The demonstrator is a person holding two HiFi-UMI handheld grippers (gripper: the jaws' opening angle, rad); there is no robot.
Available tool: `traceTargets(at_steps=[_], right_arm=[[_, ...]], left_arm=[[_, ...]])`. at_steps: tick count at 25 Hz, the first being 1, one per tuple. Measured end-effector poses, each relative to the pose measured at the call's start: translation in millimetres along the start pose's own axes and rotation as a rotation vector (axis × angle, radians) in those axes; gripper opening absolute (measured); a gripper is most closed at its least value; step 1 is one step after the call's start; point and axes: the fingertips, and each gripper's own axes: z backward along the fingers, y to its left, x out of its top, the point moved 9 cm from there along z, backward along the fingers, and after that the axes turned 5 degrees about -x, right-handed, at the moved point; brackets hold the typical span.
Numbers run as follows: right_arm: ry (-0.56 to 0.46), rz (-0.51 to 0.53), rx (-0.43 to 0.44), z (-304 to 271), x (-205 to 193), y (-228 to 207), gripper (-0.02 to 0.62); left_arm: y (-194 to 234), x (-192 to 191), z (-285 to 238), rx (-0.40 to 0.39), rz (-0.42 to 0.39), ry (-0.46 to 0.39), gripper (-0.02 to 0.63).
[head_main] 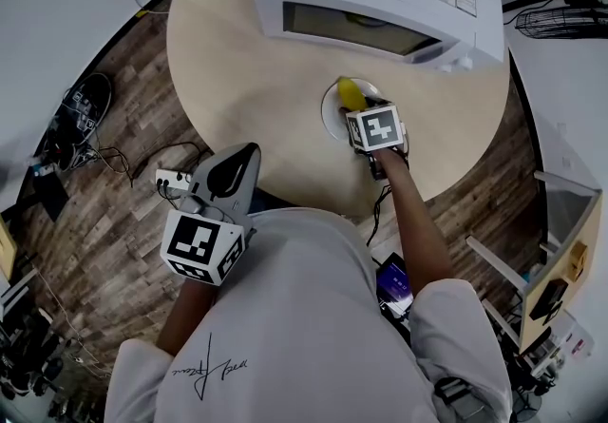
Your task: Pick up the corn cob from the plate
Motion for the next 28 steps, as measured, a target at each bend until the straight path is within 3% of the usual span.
traceTargets(at_steps=[28], right_arm=[[-0.023, -0.07, 0.035, 13, -6, -13, 0.267]], left_arm=[[-11, 3, 3, -0.003, -0.012, -0.025, -0.003]])
